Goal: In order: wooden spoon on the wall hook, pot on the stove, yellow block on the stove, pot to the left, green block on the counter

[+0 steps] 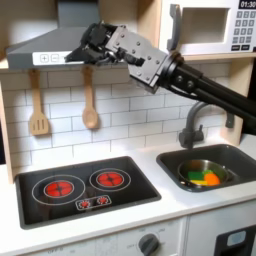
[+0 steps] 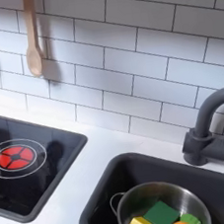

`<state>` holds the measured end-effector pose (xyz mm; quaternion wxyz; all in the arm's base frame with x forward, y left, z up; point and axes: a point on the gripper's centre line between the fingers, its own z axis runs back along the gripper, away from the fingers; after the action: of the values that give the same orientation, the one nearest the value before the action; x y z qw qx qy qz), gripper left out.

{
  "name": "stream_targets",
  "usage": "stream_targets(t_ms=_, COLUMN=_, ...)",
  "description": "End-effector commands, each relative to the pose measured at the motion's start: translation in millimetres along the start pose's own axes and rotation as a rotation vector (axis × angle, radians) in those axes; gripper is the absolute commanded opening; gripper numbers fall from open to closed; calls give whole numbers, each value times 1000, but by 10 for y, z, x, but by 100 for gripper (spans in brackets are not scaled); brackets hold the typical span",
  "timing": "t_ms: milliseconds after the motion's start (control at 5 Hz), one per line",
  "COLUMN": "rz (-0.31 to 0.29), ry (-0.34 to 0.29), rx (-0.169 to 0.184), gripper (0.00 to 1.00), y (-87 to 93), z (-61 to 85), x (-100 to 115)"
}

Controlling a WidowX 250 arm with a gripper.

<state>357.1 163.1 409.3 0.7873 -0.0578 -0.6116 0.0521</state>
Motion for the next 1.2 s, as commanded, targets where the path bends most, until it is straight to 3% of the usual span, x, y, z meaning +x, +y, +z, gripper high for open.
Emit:
stream_targets(t_ms=0, rz=-10, ry=4, rx=-44, gripper=0, y=-174, z=-129, x=-64)
stream_targets(t_ms=1000, rz=-15, ry=2, rx=-48, gripper=0, y=-223, z=-285, x=-67)
